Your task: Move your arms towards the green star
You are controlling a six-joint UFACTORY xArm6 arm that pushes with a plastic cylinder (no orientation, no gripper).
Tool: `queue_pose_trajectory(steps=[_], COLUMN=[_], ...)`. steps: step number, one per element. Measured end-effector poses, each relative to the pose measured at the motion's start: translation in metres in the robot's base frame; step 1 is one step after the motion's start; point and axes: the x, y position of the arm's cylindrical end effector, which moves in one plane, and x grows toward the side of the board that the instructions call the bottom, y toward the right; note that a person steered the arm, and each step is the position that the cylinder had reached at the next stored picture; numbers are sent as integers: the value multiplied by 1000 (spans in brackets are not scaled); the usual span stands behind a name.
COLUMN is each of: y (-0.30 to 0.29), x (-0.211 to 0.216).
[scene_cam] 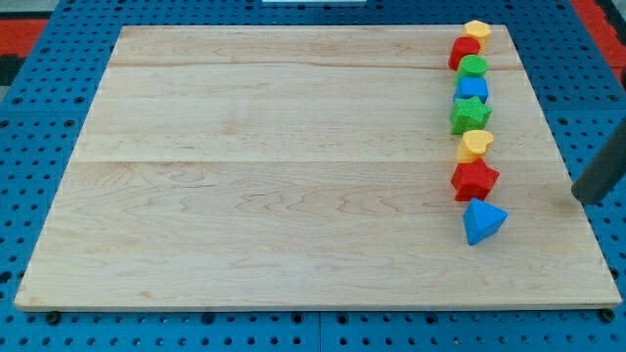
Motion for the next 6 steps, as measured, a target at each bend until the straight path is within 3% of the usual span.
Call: queue_pose_trajectory(steps=[2, 6], y=[-1, -62], x=[-56, -70])
